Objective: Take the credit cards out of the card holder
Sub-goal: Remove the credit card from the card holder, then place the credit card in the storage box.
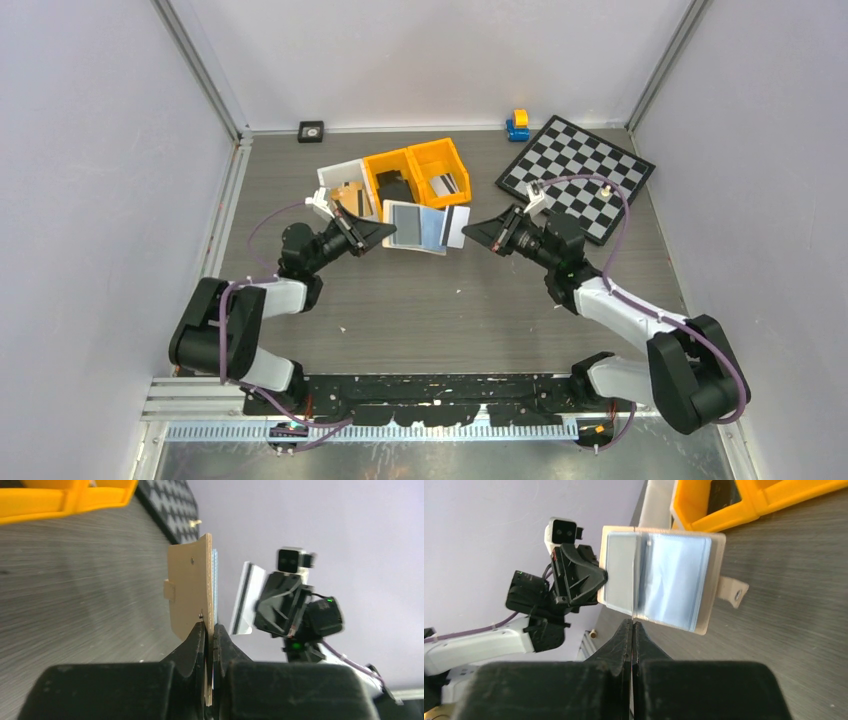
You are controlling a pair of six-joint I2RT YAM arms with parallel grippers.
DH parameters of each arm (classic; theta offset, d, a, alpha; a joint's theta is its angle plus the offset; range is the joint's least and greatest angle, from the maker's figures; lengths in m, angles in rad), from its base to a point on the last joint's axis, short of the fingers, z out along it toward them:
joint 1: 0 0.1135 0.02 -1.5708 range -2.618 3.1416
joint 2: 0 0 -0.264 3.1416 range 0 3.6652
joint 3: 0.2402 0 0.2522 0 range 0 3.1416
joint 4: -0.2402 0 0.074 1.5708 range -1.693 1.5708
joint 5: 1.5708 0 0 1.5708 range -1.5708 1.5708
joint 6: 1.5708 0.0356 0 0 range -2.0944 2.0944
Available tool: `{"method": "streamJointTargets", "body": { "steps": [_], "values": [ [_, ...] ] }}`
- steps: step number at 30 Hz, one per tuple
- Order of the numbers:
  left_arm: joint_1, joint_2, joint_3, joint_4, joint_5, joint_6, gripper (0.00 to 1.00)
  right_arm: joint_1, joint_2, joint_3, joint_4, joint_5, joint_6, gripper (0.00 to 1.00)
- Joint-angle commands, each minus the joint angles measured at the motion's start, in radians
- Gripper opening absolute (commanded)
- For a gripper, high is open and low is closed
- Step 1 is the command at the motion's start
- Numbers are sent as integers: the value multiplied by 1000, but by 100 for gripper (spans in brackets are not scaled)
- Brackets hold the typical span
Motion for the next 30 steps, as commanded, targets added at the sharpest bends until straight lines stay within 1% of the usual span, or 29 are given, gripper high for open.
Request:
{"method": "streamJointTargets", "body": {
  "steps": [1,2,4,7,10,12,16,20,23,28,30],
  "values": [
    [7,-104,58,-418,-79,202,0,-3,-41,141,-239,105,-141,1],
    [6,-120,85,-530,-95,250,0,-2,-36,176,-290,128,-165,0],
    [-1,-136,135,-673,-119,319,0,-3,-12,247,-387,178,-207,1],
    [-14,-143,162,-752,-147,360,0,-2,68,374,-471,210,-262,0],
    [-34,-133,197,-827,-171,398,0,-2,208,514,-556,220,-312,1],
    [-45,-119,211,-840,-175,411,0,-2,304,621,-624,222,-358,1],
    [-51,-91,207,-798,-150,392,0,-3,468,827,-760,245,-449,0],
    [-73,-72,219,-797,-153,398,0,-2,582,985,-859,281,-521,1],
    [-94,-65,238,-851,-183,430,0,-3,676,1113,-933,298,-569,0],
    [-100,-52,245,-857,-189,440,0,-2,845,1370,-1103,296,-643,1],
    [-100,-46,244,-853,-188,439,0,-2,902,1449,-1151,296,-667,1]
  ]
}}
